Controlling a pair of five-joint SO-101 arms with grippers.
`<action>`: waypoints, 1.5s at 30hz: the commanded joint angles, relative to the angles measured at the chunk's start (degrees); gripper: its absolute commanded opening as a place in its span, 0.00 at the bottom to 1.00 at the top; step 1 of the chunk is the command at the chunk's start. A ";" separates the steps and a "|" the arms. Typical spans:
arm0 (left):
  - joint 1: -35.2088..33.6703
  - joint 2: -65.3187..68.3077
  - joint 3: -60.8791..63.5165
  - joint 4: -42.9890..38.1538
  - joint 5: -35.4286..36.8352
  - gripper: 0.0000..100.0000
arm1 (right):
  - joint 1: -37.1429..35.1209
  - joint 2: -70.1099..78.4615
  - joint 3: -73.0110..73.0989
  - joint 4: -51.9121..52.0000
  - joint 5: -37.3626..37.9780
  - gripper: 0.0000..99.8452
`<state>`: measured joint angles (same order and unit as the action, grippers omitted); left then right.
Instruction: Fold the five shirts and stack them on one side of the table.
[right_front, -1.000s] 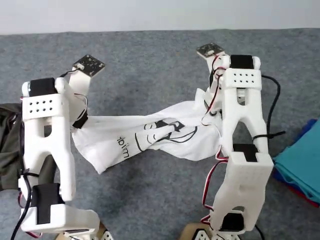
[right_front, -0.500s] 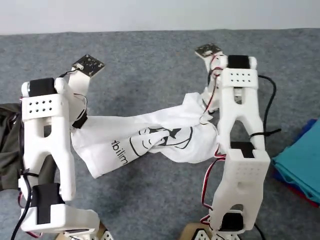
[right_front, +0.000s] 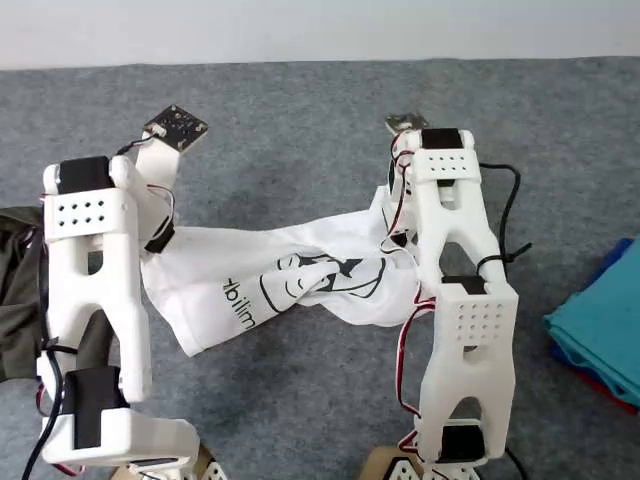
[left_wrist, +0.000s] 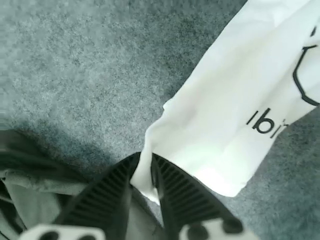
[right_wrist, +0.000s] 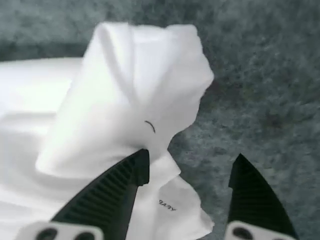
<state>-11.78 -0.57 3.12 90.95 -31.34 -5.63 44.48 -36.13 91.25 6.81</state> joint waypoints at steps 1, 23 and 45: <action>0.26 -0.35 1.36 -2.90 0.26 0.00 | -1.98 -0.92 -3.16 0.57 -2.29 0.26; 0.26 -0.35 3.74 -5.19 0.18 0.00 | -12.88 -0.40 -9.76 6.02 -2.20 0.26; 0.18 -0.35 3.65 -5.01 0.18 0.00 | 1.80 -17.98 9.93 11.56 49.85 0.26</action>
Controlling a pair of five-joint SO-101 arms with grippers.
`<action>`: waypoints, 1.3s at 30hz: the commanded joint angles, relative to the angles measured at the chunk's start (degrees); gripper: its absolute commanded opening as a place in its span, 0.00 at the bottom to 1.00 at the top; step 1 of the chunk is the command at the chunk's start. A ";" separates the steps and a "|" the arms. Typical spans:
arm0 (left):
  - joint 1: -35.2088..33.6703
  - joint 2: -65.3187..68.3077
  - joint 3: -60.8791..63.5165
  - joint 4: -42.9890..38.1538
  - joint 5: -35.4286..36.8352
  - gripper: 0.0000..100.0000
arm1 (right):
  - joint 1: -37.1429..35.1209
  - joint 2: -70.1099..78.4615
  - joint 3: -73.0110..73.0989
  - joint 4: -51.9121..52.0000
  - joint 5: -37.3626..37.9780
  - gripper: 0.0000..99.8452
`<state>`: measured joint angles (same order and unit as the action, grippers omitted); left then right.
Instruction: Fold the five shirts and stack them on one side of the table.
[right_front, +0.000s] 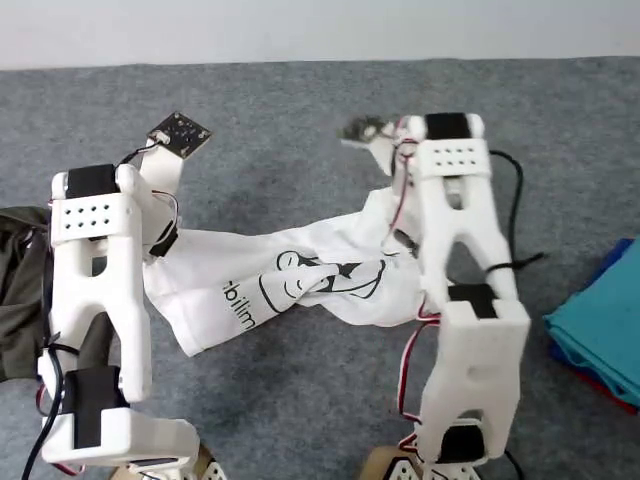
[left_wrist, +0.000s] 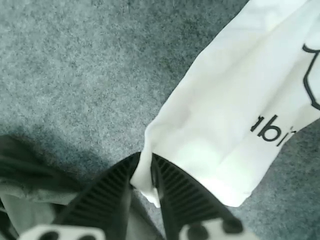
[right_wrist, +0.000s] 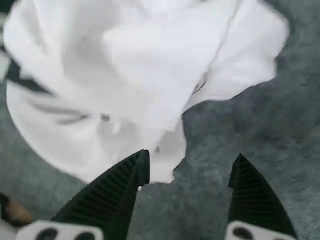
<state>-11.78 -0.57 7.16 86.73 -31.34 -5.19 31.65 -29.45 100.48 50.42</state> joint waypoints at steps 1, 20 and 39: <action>0.18 -0.35 -0.40 -0.88 0.18 0.00 | 1.36 -5.23 4.31 2.33 7.91 0.26; 0.18 -0.35 1.36 -0.97 0.18 0.00 | -7.34 2.33 4.92 -8.31 11.52 0.26; 0.09 -0.53 1.80 -0.88 0.35 0.00 | -3.91 5.76 4.66 -22.55 11.69 0.18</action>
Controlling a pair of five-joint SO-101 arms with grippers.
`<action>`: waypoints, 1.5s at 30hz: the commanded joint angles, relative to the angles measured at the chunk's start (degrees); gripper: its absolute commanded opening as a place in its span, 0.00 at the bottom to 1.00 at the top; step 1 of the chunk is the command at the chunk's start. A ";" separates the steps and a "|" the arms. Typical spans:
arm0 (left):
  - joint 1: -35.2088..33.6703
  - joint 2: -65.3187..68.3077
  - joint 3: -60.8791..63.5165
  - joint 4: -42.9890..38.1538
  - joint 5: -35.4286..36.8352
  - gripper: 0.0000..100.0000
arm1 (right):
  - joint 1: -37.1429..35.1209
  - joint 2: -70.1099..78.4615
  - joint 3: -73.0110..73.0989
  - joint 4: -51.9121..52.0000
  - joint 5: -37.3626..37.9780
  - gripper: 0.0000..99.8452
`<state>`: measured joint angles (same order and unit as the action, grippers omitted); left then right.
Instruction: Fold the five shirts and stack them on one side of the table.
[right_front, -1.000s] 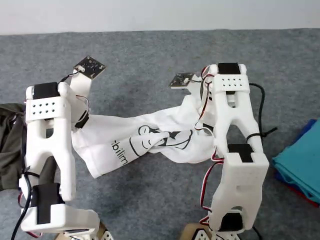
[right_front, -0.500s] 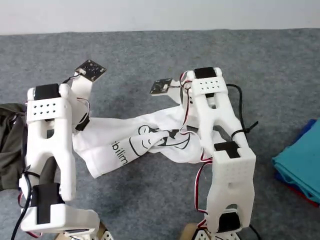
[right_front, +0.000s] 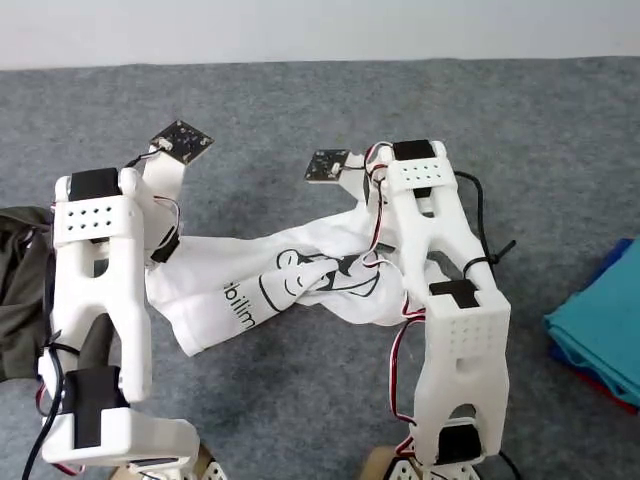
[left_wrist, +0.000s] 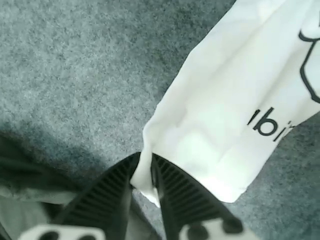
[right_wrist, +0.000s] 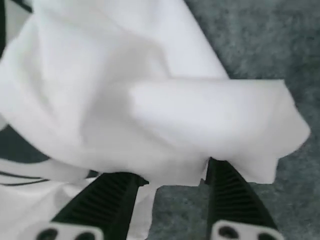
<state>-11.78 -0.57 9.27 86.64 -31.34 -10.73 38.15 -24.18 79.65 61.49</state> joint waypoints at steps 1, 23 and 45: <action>0.09 -0.53 -0.31 -0.79 0.35 0.00 | 1.80 -0.75 -0.62 -2.15 0.62 0.19; 0.18 -1.05 -0.75 -0.44 0.44 0.00 | 1.27 -6.29 -10.81 0.13 0.35 0.01; 11.87 -30.77 -13.85 -3.52 9.14 0.00 | 14.20 -43.65 -15.12 6.99 -9.93 0.01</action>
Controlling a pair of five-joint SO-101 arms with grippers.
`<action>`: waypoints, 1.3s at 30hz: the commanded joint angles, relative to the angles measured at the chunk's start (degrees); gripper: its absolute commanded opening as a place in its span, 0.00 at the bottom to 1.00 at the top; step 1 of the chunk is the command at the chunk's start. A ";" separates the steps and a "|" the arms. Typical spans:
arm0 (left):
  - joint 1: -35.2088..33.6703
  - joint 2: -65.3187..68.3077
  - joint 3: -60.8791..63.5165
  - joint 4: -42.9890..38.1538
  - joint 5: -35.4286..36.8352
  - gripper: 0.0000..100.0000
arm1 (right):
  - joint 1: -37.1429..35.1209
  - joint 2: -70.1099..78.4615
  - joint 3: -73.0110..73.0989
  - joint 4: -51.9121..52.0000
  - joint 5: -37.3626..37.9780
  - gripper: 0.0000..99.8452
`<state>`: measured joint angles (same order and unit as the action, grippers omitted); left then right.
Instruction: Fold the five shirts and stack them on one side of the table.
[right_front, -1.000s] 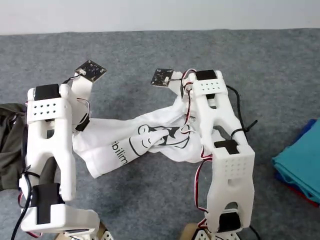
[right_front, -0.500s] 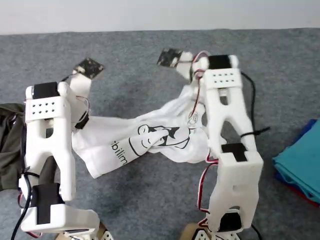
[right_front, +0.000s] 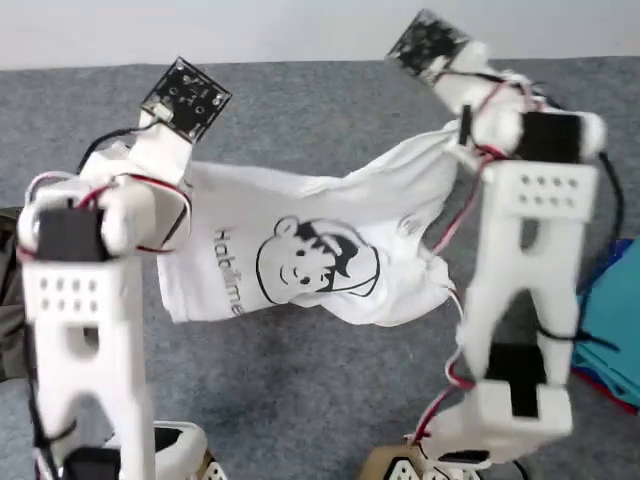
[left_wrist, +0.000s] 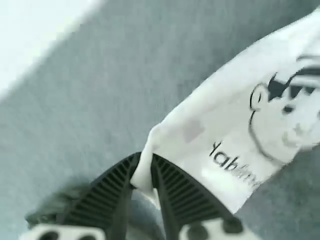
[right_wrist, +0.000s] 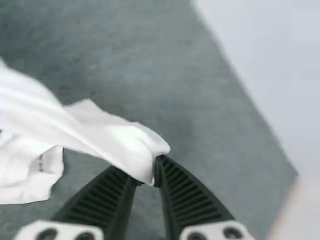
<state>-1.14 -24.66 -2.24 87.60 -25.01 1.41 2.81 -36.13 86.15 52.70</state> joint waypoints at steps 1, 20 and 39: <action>1.23 -8.35 -2.33 -6.59 3.78 0.00 | 2.86 -10.42 -3.16 0.40 -1.23 0.01; 0.97 -27.78 -2.33 -19.78 4.22 0.00 | 18.51 -44.18 -3.16 -13.41 1.49 0.01; 0.70 -40.88 -1.98 -8.09 -8.79 0.00 | 25.36 -57.10 -3.16 -20.26 4.66 0.01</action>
<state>-0.26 -63.78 -2.42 75.21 -31.87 26.20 -53.71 -37.19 66.81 56.75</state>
